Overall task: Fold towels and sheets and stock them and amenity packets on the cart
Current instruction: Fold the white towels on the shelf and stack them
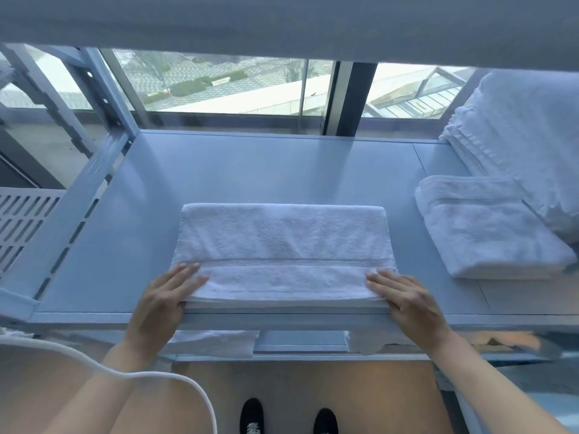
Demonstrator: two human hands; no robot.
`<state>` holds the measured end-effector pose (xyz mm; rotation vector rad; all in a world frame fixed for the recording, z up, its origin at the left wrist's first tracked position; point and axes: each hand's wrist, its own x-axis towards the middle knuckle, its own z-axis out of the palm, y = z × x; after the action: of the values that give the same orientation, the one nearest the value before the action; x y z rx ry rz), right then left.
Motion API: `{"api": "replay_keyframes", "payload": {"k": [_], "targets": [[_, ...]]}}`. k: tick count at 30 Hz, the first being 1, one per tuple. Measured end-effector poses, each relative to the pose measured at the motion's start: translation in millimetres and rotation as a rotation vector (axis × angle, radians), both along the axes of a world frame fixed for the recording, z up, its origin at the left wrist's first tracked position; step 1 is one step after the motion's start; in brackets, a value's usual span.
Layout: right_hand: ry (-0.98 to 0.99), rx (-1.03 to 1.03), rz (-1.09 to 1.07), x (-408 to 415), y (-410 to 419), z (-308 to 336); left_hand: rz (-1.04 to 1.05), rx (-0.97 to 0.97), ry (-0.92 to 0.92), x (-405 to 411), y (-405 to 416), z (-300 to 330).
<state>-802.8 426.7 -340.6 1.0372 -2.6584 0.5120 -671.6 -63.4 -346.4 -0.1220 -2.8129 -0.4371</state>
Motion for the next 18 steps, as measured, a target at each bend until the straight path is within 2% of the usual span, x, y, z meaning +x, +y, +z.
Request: {"api": "replay_keyframes", "payload": {"k": [8, 11, 15, 18], "targets": [[-0.025, -0.014, -0.051, 16, -3, 3, 0.093, 0.048, -0.049, 7, 10, 15], [-0.08, 0.0, -0.012, 13, -55, 12, -0.003, 0.038, -0.084, -27, 49, 31], [-0.33, 0.084, -0.072, -8, -164, 11, -0.101, -0.05, -0.312, -99, 114, 23], [-0.415, 0.15, -0.163, -31, -192, -2, -0.071, -0.138, -0.398, -136, 104, 8]]}}
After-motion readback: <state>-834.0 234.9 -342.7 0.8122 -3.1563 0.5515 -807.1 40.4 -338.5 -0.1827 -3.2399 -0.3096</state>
